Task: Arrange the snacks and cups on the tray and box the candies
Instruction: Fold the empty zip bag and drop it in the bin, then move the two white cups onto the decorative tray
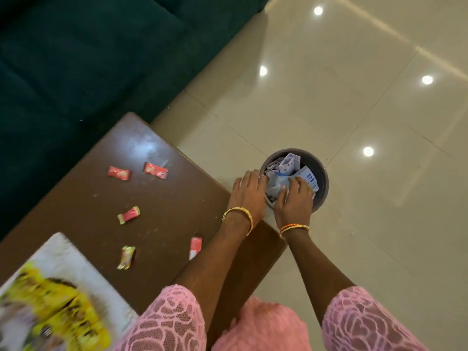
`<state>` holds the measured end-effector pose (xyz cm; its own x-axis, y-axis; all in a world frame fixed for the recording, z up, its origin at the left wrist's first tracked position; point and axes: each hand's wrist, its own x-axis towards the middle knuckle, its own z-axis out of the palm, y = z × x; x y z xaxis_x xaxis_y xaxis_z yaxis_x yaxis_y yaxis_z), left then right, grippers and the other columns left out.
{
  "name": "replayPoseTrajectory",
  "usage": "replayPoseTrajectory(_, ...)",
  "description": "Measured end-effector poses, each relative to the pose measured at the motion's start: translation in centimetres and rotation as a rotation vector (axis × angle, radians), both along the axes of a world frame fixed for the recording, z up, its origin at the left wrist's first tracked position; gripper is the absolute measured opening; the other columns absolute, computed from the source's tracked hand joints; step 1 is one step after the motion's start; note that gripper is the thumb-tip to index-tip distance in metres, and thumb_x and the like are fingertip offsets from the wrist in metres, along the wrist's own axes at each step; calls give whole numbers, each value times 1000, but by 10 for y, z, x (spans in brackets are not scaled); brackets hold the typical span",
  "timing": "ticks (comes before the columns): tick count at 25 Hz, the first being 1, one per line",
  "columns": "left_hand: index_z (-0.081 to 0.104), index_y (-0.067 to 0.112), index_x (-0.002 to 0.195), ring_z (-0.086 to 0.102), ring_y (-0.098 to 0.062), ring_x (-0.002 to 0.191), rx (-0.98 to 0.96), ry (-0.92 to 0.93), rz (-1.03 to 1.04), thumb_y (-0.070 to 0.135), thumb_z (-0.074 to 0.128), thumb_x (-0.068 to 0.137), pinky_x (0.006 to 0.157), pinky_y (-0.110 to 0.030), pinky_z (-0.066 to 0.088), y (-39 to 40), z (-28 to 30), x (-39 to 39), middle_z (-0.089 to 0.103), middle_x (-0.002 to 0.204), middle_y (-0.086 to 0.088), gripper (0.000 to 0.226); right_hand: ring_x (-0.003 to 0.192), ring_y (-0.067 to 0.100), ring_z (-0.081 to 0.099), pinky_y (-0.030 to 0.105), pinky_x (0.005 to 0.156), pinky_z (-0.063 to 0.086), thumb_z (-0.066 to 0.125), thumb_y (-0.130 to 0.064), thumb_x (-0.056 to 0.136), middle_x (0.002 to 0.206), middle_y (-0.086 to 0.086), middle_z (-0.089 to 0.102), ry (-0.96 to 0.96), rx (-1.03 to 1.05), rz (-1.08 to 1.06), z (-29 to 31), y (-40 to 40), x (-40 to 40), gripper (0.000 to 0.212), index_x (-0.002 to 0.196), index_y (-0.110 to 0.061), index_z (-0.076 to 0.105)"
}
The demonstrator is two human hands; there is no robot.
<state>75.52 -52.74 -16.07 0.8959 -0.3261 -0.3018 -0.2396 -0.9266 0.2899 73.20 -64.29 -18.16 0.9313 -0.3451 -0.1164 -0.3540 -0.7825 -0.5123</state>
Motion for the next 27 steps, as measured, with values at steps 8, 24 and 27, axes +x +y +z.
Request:
replayPoseTrajectory(8,12,9,146,9,-24,145,134,-2,419,27,29,94,118,-42,11,168,93,-186,13,158,-11,58,126,36,46,49,102,38,39,-29,88,138,19,48,60,-152,451,109,137,-132,48,130,-8,46)
replayPoseTrajectory(24,14,8,146,12,-25,145,169,125,1186,31,25,96,116,-42,13,365,144,-578,16,157,-13,56,126,40,45,52,99,39,52,-20,86,134,24,50,129,-74,1230,175,406,-441,42,125,-4,51)
replayPoseTrajectory(27,17,9,145,16,-26,144,149,120,1384,31,25,96,116,-43,17,380,147,-610,20,156,-12,54,130,37,38,50,101,37,45,-19,90,140,20,42,162,-71,1402,179,437,-462,42,129,-6,45)
